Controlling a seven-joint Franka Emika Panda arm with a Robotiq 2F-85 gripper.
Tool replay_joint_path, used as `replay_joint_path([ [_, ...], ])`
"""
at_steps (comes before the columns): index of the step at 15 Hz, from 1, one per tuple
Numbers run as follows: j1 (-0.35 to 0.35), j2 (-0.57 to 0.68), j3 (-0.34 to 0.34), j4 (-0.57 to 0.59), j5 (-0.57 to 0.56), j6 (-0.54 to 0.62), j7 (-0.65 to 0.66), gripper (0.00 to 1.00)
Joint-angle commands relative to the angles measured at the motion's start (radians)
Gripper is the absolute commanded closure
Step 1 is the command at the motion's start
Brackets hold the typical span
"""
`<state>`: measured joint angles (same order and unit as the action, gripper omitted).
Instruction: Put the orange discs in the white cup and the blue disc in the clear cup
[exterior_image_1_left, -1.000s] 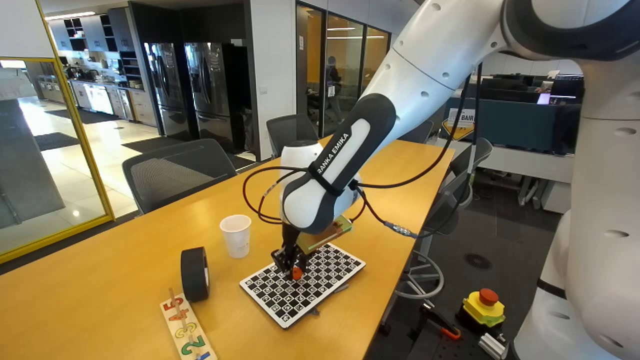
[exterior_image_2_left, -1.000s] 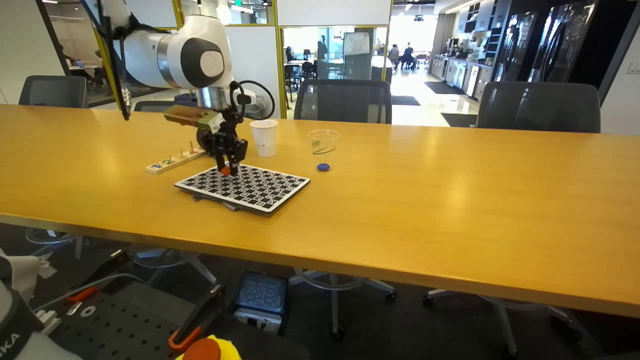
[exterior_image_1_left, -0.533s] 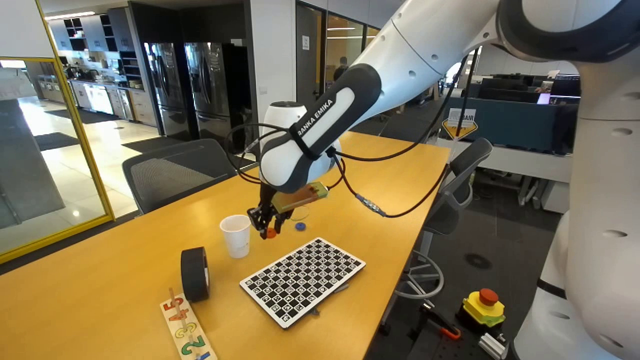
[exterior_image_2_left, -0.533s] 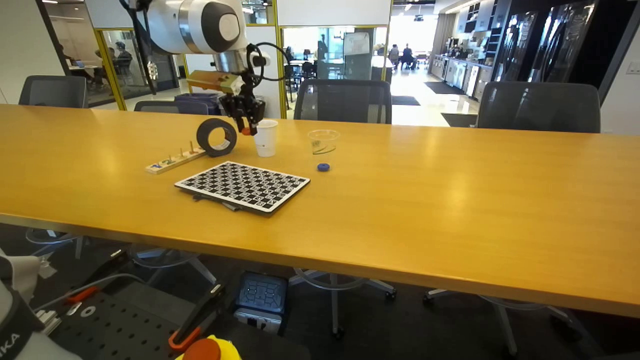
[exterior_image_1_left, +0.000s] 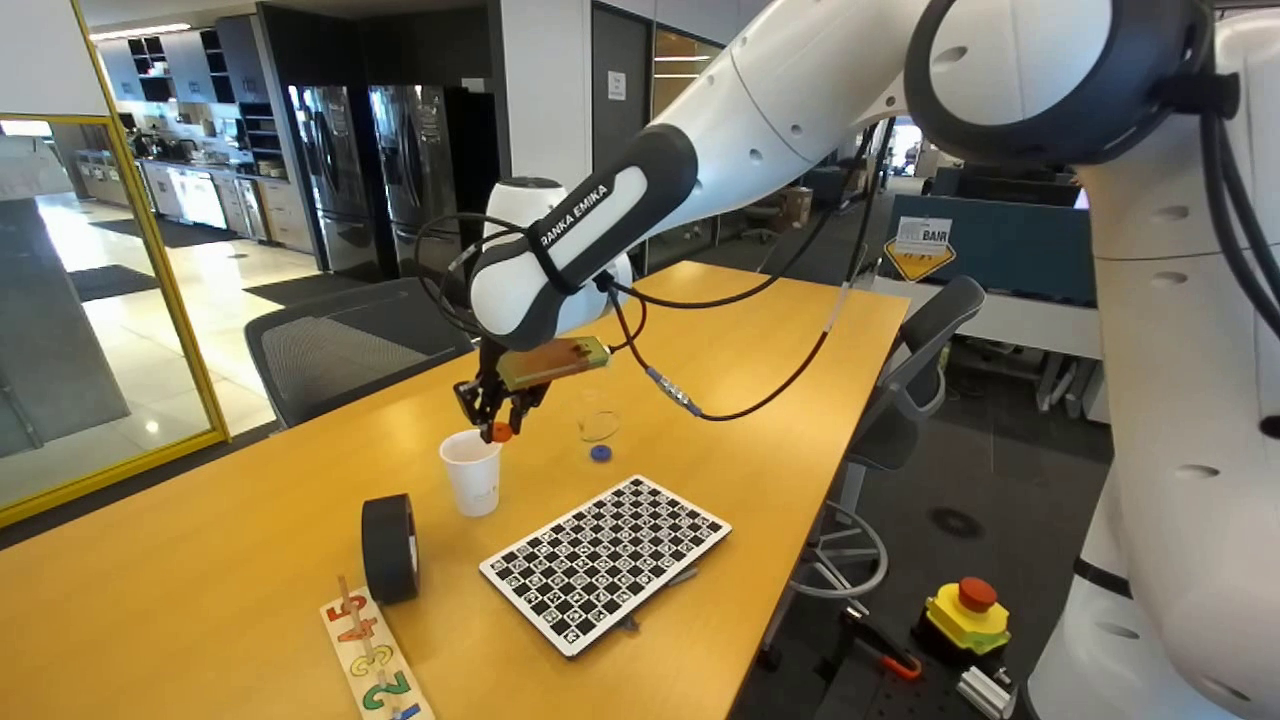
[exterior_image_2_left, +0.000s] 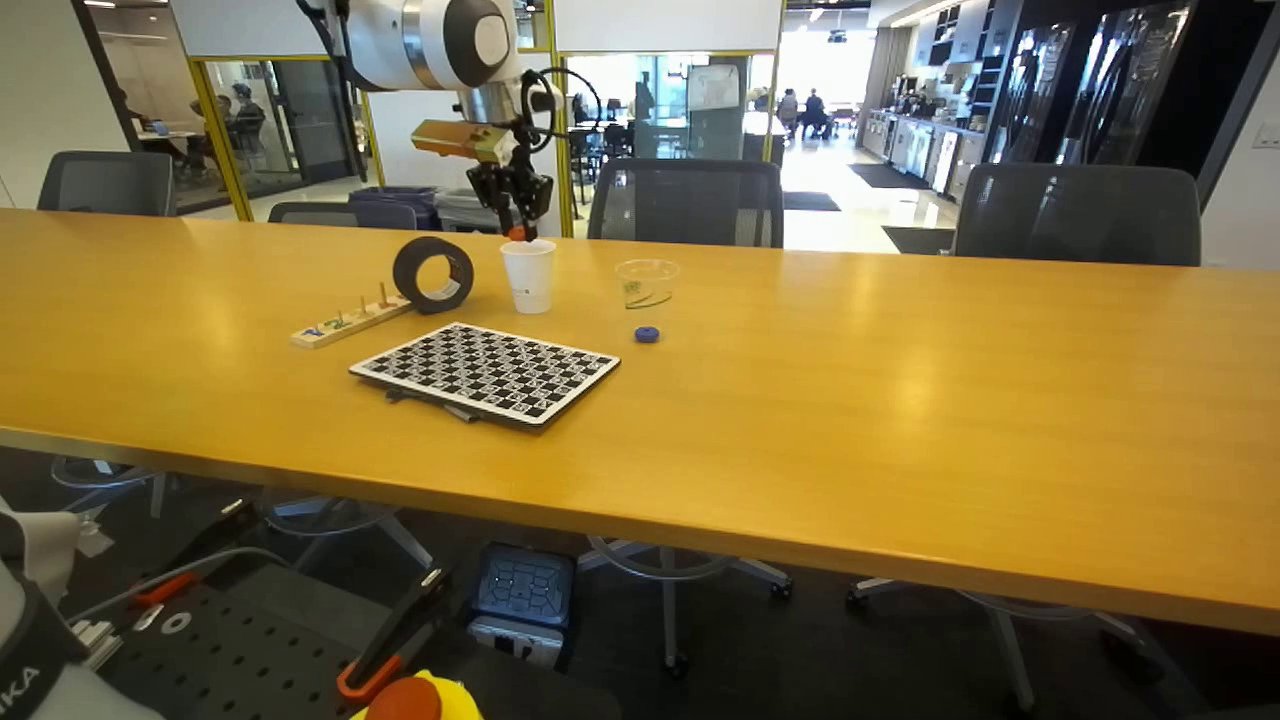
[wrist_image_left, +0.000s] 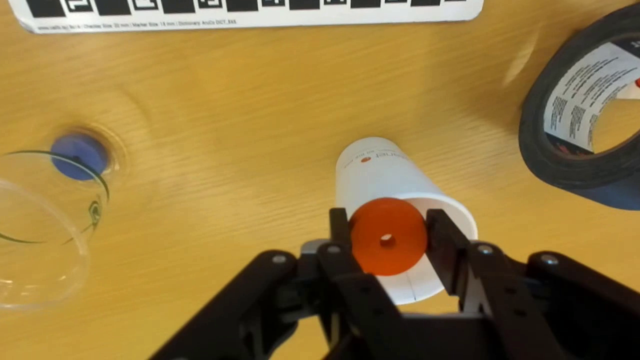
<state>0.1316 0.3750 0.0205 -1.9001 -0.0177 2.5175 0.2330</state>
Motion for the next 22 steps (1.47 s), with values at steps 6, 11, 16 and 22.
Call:
replay_joint_path([
  [6, -0.004, 0.172, 0.011, 0.266, 0.017, -0.113, -0.024, 0.79],
  [11, -0.003, 0.204, 0.013, 0.322, 0.021, -0.174, -0.021, 0.25],
  [16, 0.019, 0.123, -0.015, 0.249, -0.031, -0.275, 0.007, 0.0],
  [22, -0.001, -0.14, -0.017, -0.037, -0.058, -0.345, -0.008, 0.0],
])
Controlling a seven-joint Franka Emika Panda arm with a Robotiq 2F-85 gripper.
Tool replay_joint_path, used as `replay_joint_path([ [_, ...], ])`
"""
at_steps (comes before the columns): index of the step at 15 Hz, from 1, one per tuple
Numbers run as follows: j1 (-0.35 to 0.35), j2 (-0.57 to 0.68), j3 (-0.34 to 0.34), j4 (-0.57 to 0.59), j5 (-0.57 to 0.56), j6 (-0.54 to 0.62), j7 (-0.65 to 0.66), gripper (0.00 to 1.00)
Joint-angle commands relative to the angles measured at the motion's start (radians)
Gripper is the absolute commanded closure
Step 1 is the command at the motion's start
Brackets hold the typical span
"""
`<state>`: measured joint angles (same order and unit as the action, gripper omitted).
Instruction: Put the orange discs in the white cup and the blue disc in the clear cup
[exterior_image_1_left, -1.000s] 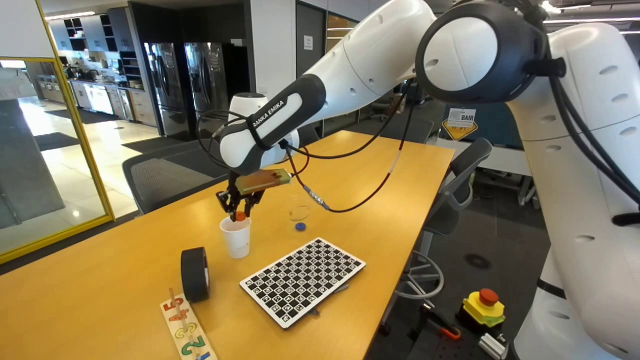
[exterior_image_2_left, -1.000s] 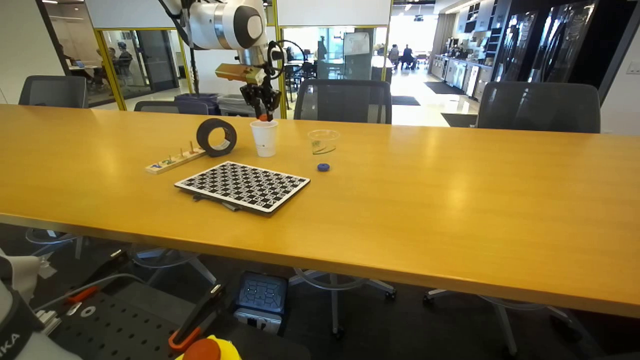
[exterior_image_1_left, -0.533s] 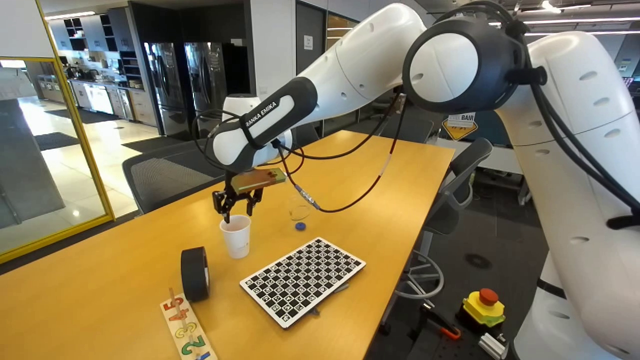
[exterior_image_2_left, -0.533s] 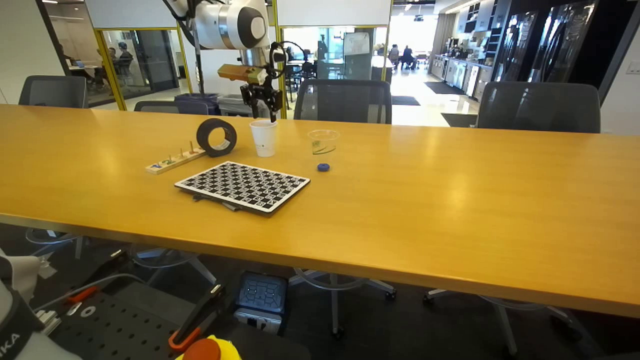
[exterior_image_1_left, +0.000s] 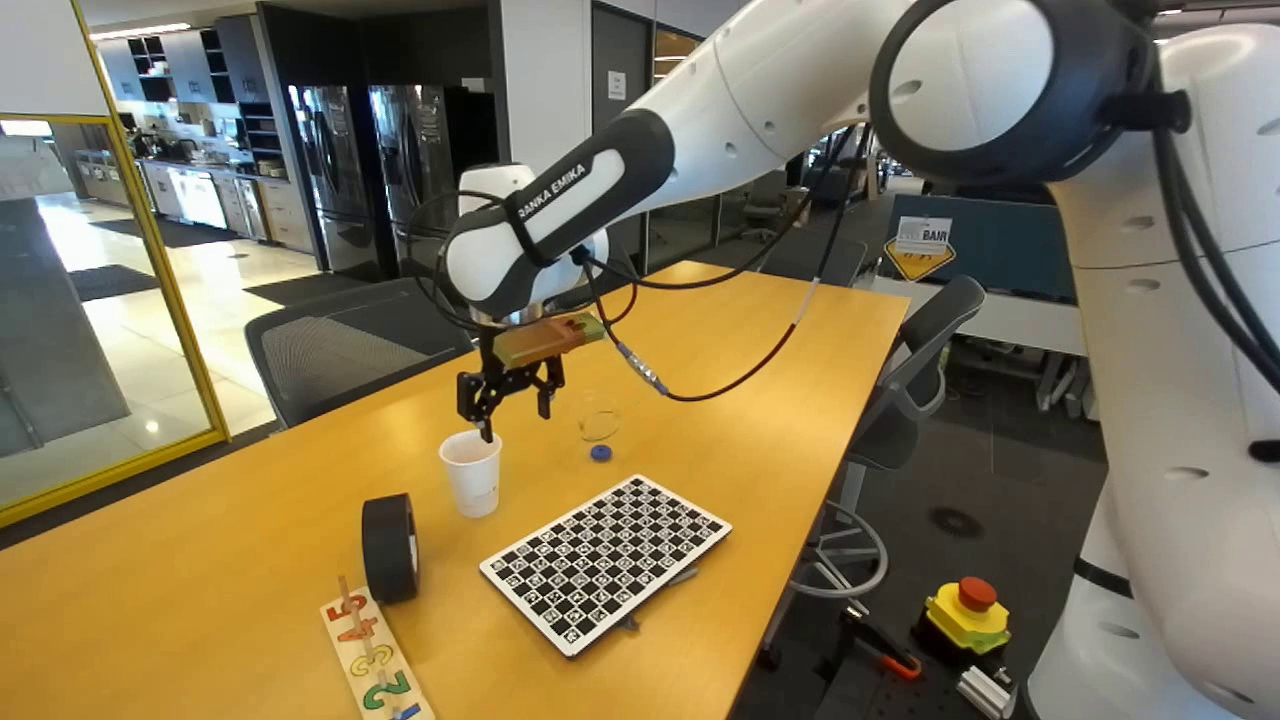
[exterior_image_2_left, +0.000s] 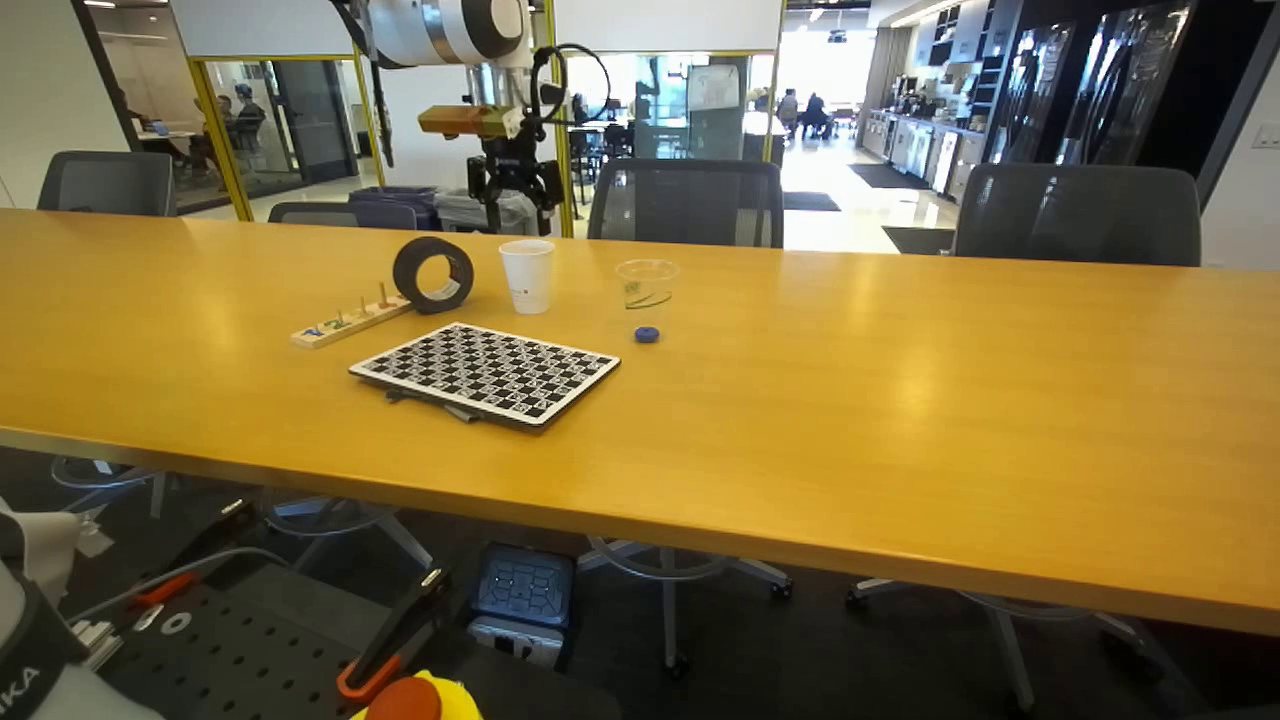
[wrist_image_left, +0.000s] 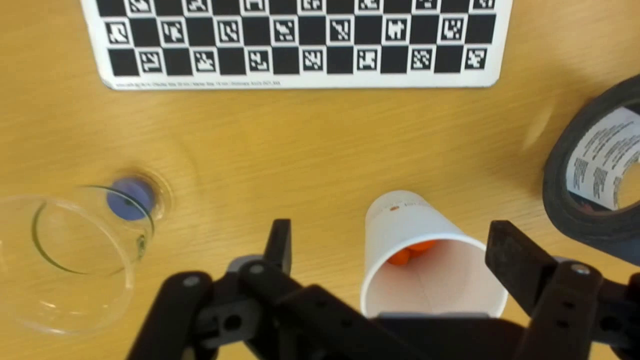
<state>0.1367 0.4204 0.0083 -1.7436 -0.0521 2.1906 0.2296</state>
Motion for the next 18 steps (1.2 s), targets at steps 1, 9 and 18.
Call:
replay_joint_path([
  [1, -0.009, -0.232, -0.004, -0.246, -0.031, -0.023, -0.008, 0.0],
  [9, -0.044, -0.617, 0.018, -0.698, -0.072, 0.031, -0.083, 0.0],
  [18, -0.036, -1.091, 0.006, -1.012, -0.012, -0.071, -0.26, 0.0],
])
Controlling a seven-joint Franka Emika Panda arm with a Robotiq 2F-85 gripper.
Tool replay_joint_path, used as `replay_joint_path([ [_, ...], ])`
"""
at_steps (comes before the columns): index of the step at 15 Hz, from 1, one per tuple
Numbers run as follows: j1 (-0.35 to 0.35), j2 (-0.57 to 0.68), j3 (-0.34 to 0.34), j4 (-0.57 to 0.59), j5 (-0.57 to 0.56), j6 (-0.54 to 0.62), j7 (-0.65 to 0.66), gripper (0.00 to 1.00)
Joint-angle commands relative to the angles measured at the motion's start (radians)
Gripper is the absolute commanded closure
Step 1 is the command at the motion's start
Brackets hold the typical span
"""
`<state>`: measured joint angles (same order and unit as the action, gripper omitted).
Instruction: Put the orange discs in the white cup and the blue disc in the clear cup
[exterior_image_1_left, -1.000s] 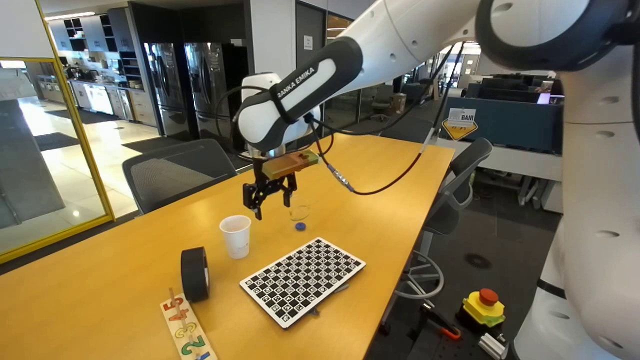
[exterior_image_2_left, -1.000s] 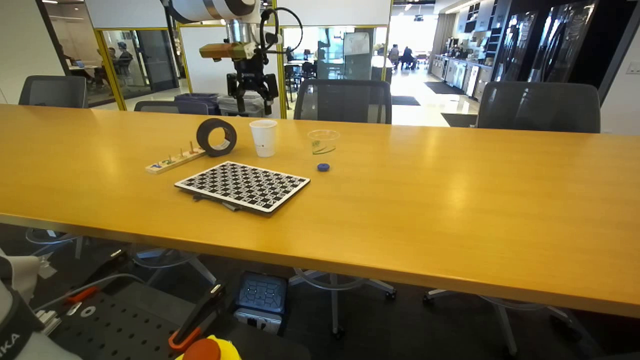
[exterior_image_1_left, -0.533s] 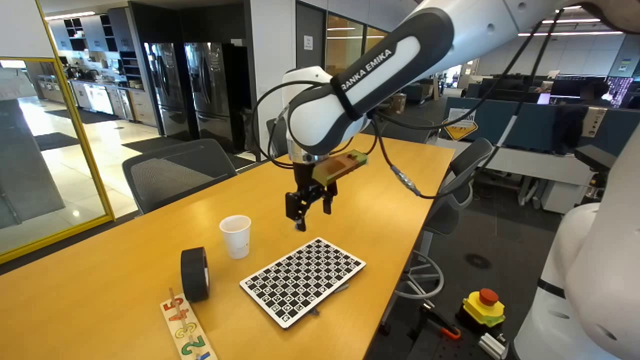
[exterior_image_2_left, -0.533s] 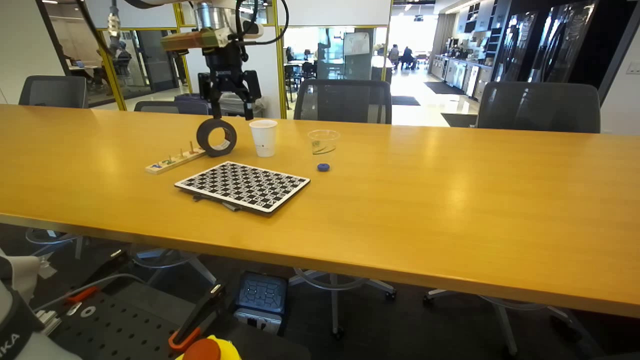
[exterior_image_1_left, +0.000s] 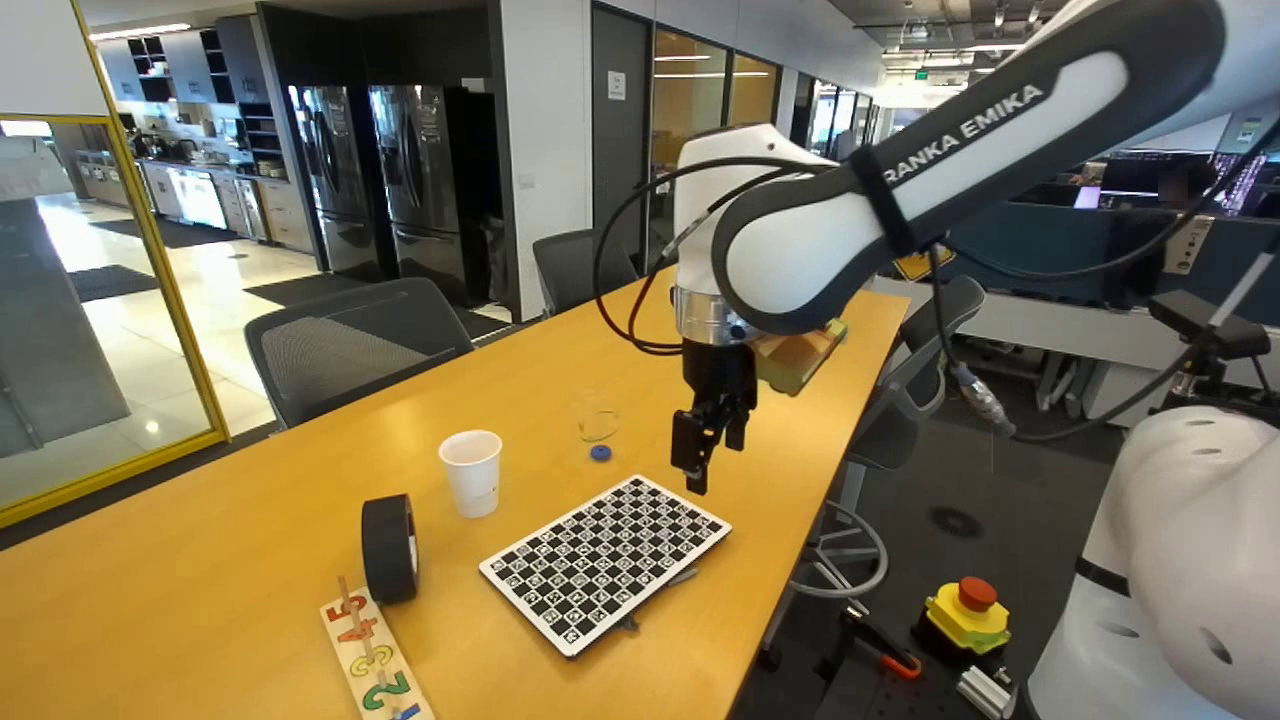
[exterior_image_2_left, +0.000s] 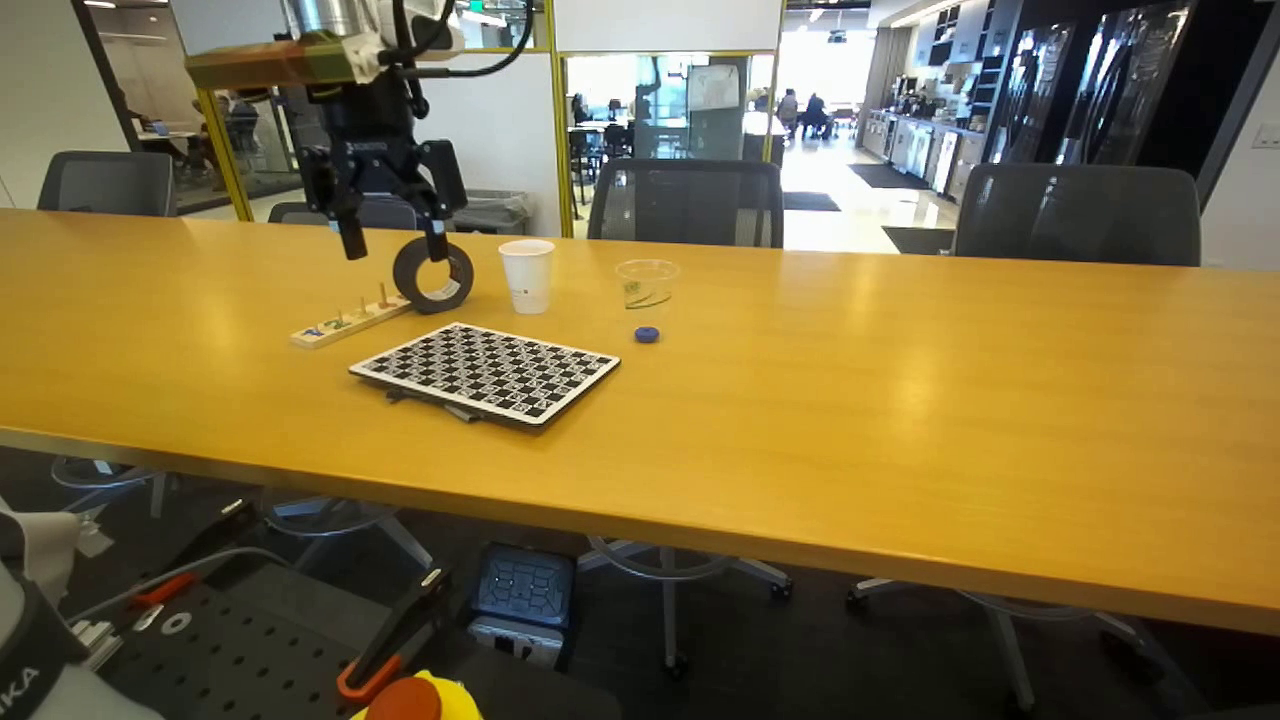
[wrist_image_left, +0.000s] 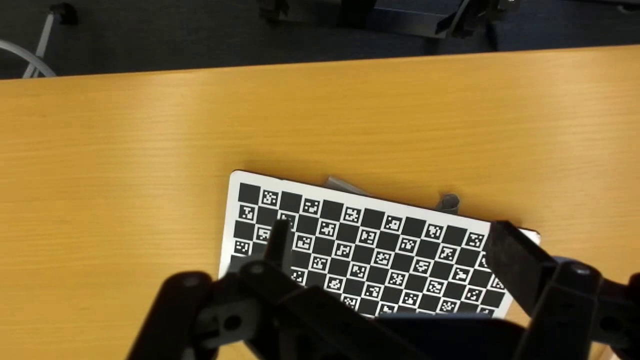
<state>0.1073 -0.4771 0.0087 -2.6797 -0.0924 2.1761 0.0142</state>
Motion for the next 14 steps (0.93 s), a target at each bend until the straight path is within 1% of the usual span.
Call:
replay_joint_path([
  [1, -0.005, -0.241, 0.005, -0.088, 0.034, -0.08, -0.045, 0.0],
  [3, 0.0, -0.318, -0.007, -0.104, 0.056, -0.115, -0.056, 0.0],
  [4, -0.001, -0.315, -0.011, -0.062, 0.067, -0.148, -0.06, 0.0],
  [9, -0.015, -0.402, -0.01, -0.066, 0.079, -0.218, -0.052, 0.0],
  [10, -0.021, -0.407, -0.001, -0.066, 0.073, -0.241, -0.036, 0.0],
  [11, -0.014, -0.371, 0.002, -0.066, 0.07, -0.205, -0.045, 0.0],
  [14, -0.015, -0.385, 0.002, -0.066, 0.07, -0.227, -0.044, 0.0],
])
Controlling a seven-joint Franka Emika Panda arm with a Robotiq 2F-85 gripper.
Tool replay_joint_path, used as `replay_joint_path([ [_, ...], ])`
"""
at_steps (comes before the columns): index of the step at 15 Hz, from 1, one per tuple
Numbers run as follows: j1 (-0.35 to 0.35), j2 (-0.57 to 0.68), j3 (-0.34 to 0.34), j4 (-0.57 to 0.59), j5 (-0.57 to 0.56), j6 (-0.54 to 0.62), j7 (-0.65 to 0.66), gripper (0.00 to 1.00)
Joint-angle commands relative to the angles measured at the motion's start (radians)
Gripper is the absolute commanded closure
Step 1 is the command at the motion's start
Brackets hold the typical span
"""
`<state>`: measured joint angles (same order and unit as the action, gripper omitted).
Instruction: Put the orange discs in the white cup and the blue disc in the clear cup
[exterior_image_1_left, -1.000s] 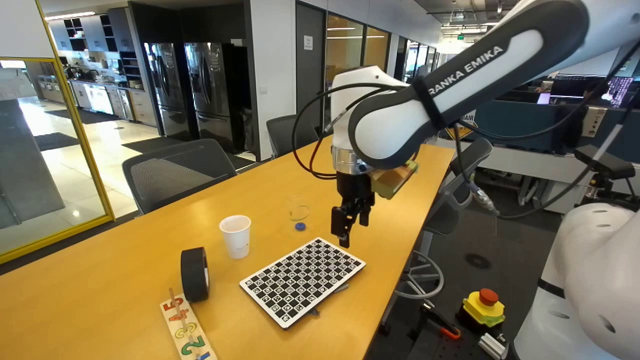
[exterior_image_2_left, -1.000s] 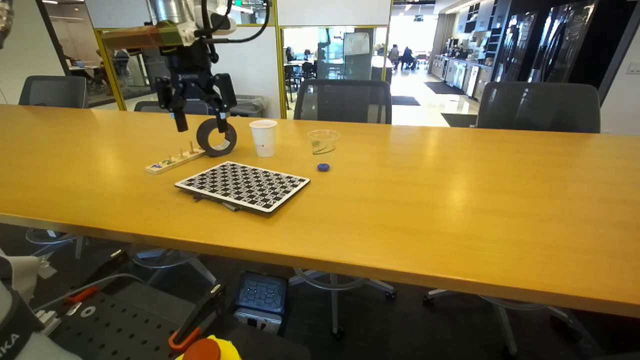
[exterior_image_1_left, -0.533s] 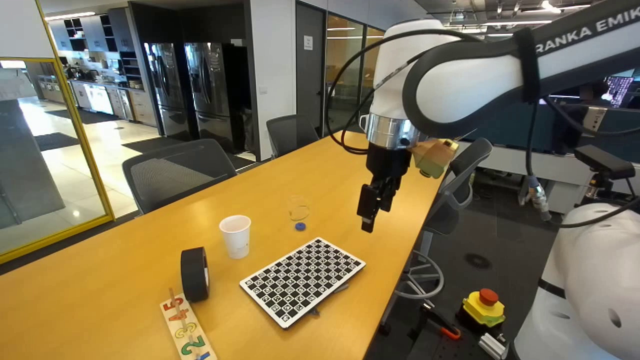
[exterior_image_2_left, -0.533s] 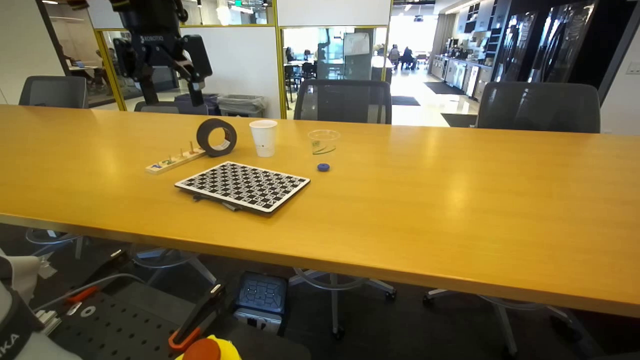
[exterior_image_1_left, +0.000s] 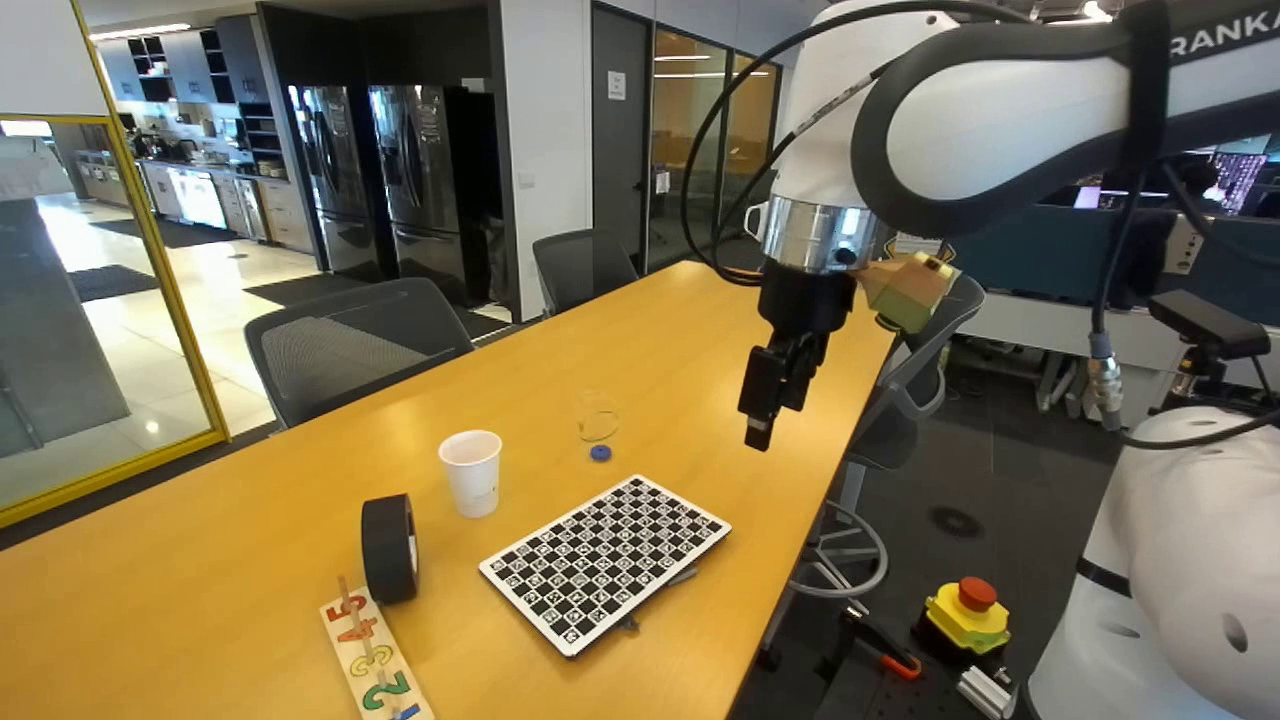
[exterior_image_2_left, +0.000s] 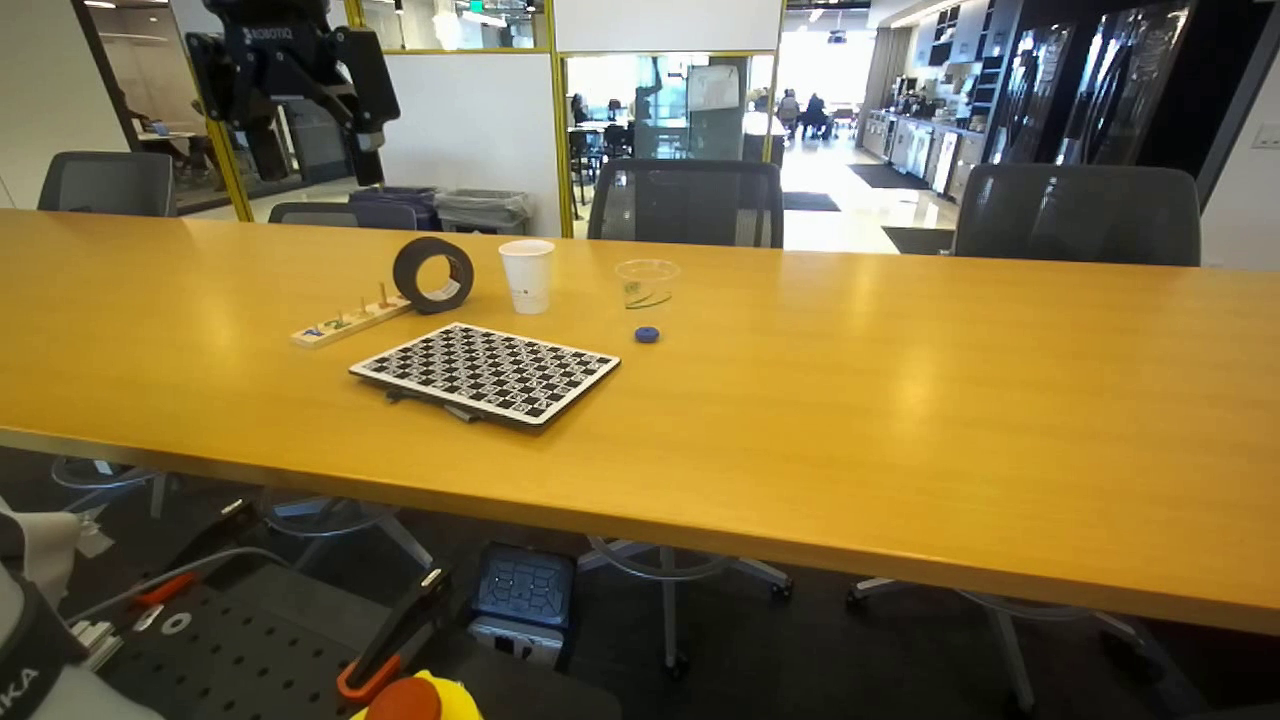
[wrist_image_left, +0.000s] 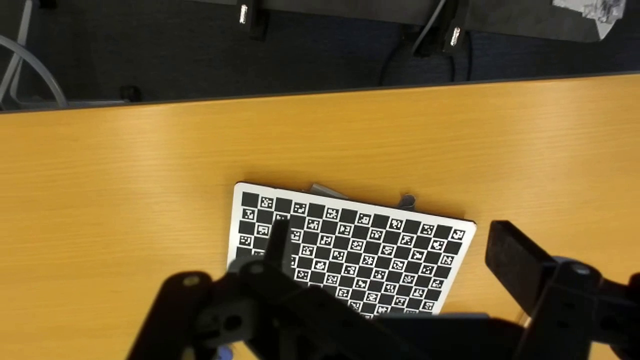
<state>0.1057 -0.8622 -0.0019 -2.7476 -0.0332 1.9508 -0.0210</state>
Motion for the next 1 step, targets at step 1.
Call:
replay_joint_path([
  [1, -0.014, 0.0, 0.012, 0.002, 0.01, -0.002, -0.009, 0.0],
])
